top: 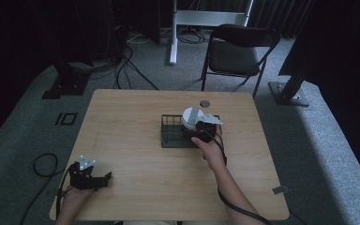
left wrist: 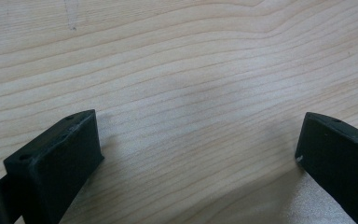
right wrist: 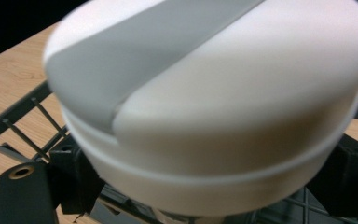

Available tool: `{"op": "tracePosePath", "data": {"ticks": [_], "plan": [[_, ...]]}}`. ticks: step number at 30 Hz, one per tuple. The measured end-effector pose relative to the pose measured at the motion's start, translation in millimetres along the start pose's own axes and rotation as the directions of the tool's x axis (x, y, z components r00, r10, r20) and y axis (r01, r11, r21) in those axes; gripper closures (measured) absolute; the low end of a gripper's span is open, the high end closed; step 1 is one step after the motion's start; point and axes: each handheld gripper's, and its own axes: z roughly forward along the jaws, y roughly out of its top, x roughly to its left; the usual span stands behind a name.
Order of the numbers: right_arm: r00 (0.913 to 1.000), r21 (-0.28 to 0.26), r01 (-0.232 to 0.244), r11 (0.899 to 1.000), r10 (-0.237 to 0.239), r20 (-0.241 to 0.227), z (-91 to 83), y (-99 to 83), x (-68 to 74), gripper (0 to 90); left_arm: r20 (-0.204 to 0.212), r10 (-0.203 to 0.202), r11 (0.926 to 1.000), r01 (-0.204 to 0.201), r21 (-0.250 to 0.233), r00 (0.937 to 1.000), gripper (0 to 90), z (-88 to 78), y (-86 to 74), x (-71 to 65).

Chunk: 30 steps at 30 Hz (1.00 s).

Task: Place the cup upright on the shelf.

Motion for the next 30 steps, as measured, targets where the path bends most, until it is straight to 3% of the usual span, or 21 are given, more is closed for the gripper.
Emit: {"op": "tracePosePath", "data": {"ticks": [8,30], "plan": [[0.9991,-0.016,0.042,0.999,-0.042,-0.009,-7.1,1.0,0.0,12.7,0.0,0.0,1.0,0.0,0.0,1.0,0.2,0.0,0.0,0.0],[0.9972,-0.039,0.059,0.997,-0.061,-0.043,-27.0,-0.4,-1.9,12.6,0.0,0.0,1.0,0.0,0.0,1.0,0.2,0.0,0.0,0.0]]}}
